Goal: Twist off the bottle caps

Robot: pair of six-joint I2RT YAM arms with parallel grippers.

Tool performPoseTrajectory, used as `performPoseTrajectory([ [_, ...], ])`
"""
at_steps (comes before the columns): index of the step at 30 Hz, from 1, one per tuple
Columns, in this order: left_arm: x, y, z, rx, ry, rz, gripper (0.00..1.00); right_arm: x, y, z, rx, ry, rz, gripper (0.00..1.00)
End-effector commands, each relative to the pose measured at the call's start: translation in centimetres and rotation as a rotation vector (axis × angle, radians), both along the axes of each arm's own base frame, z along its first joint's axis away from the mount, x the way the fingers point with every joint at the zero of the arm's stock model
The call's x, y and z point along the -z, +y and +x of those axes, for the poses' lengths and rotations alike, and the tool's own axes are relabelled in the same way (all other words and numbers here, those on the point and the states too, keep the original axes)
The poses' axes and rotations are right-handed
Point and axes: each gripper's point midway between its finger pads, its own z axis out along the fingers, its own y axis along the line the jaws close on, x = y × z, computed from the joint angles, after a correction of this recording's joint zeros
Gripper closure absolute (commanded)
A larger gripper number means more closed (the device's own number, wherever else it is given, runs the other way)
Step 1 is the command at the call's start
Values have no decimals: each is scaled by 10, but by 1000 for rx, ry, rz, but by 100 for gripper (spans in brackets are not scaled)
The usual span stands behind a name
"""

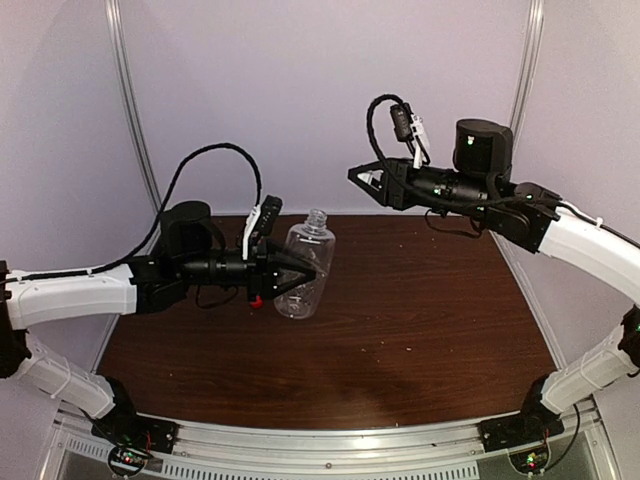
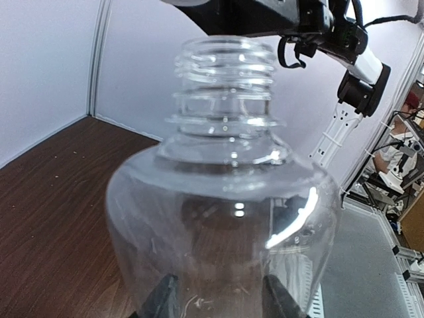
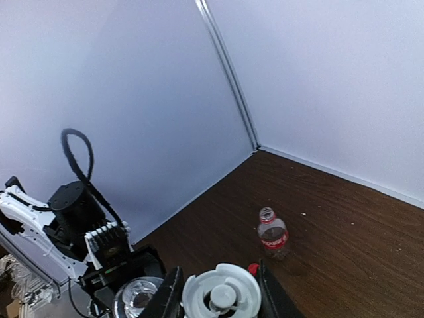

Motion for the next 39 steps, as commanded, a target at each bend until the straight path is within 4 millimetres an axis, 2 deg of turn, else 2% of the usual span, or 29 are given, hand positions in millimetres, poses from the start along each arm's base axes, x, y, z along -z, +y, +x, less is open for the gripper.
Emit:
performPoseTrajectory([
  [1,-22,9,13,-104,-70,-10,74,54,-29,32,211,-26,-172,81],
  [6,-17,15,32,-218,-62,47,74,126,-32,51,274,14,-310,80],
  [11,-19,18,34,-242,-64,47,73,212,-25,61,260,90,-454,80],
  [15,-20,25,37,-287,-72,48,73,268,-19,64,243,154,-528,80],
  [19,-22,34,41,-338,-90,52,73,300,-9,69,219,185,-550,80],
  [27,-22,39,41,-357,-98,60,72,354,-4,73,199,245,-635,76],
  [33,-21,40,40,-355,-102,64,71,364,-11,69,196,267,-661,72],
  [39,-19,38,41,-351,-101,68,71,370,-19,60,175,293,-684,61],
])
